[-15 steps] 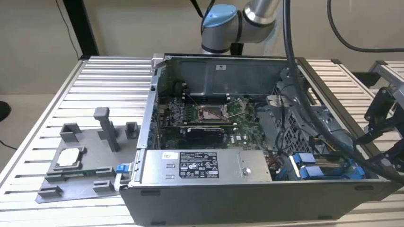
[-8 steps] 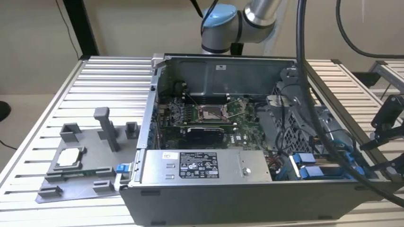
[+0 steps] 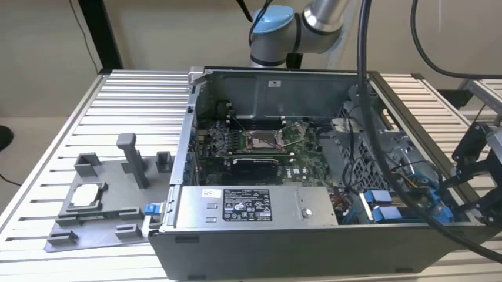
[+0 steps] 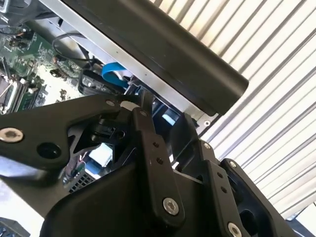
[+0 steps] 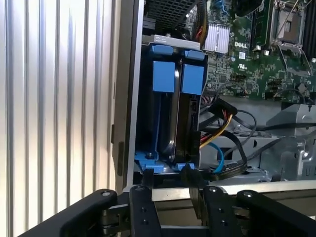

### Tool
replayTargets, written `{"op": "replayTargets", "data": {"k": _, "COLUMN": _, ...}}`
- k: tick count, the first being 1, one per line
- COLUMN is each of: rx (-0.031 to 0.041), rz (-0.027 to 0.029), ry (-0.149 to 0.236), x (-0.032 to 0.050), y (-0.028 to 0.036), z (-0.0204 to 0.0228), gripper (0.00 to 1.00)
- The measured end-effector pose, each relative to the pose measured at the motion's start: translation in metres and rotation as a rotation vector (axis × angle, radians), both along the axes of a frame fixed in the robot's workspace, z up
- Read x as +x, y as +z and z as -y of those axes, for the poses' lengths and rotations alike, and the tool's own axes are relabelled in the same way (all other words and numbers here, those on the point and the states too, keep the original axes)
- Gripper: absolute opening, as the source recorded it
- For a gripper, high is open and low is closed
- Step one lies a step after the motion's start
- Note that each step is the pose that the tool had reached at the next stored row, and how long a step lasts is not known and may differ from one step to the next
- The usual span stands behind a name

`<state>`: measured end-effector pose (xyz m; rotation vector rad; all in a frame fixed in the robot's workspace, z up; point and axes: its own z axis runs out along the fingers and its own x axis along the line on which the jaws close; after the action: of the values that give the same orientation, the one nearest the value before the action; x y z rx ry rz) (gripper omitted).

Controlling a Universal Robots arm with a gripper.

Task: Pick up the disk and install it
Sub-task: 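Insert the second disk wire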

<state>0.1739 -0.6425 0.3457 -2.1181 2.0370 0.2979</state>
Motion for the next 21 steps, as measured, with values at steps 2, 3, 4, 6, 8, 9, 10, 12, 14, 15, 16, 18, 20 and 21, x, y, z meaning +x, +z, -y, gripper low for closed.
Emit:
{"op": "replayTargets", "data": {"k": 2, "rx": 0.0017, "rz": 0.0006, "ry": 0.0, "x": -0.0022, "y": -0.0026, "z": -0.005, "gripper": 0.0}}
{"op": "replayTargets", "data": {"k": 3, "rx": 0.001, "rz": 0.0008, "ry": 0.0, "x": -0.004, "y": -0.0026, "z": -0.0072, "gripper": 0.0}}
{"op": "replayTargets", "data": {"k": 4, "rx": 0.0011, "rz": 0.0012, "ry": -0.001, "x": -0.0063, "y": -0.0028, "z": -0.0088, "gripper": 0.0}}
{"op": "replayTargets", "data": {"k": 6, "rx": 0.0008, "rz": 0.0024, "ry": -0.002, "x": -0.0113, "y": -0.0028, "z": -0.0115, "gripper": 0.0}}
{"op": "replayTargets", "data": {"k": 8, "rx": 0.0011, "rz": 0.0036, "ry": -0.003, "x": -0.0145, "y": -0.0028, "z": -0.0136, "gripper": 0.0}}
{"op": "replayTargets", "data": {"k": 9, "rx": 0.0014, "rz": 0.0039, "ry": -0.004, "x": -0.0154, "y": -0.0028, "z": -0.015, "gripper": 0.0}}
{"op": "replayTargets", "data": {"k": 10, "rx": 0.0015, "rz": 0.0041, "ry": -0.004, "x": -0.0158, "y": -0.0026, "z": -0.0165, "gripper": 0.0}}
{"op": "replayTargets", "data": {"k": 12, "rx": 0.0014, "rz": 0.0041, "ry": -0.004, "x": -0.016, "y": -0.0005, "z": -0.0208, "gripper": 0.0}}
{"op": "replayTargets", "data": {"k": 14, "rx": 0.0014, "rz": 0.0041, "ry": -0.004, "x": -0.0163, "y": 0.003, "z": -0.0246, "gripper": 0.0}}
{"op": "replayTargets", "data": {"k": 15, "rx": 0.0016, "rz": 0.0041, "ry": -0.004, "x": -0.0164, "y": 0.0045, "z": -0.0264, "gripper": 0.0}}
{"op": "replayTargets", "data": {"k": 16, "rx": 0.0018, "rz": 0.0048, "ry": -0.004, "x": -0.0164, "y": 0.0051, "z": -0.0282, "gripper": 0.0}}
{"op": "replayTargets", "data": {"k": 18, "rx": 0.002, "rz": 0.0073, "ry": -0.004, "x": -0.0165, "y": 0.0052, "z": -0.0319, "gripper": 0.0}}
{"op": "replayTargets", "data": {"k": 20, "rx": 0.0022, "rz": 0.0097, "ry": -0.005, "x": -0.0165, "y": 0.0052, "z": -0.0344, "gripper": 0.0}}
{"op": "replayTargets", "data": {"k": 21, "rx": 0.0022, "rz": 0.0108, "ry": -0.005, "x": -0.0165, "y": 0.0052, "z": -0.035, "gripper": 0.0}}
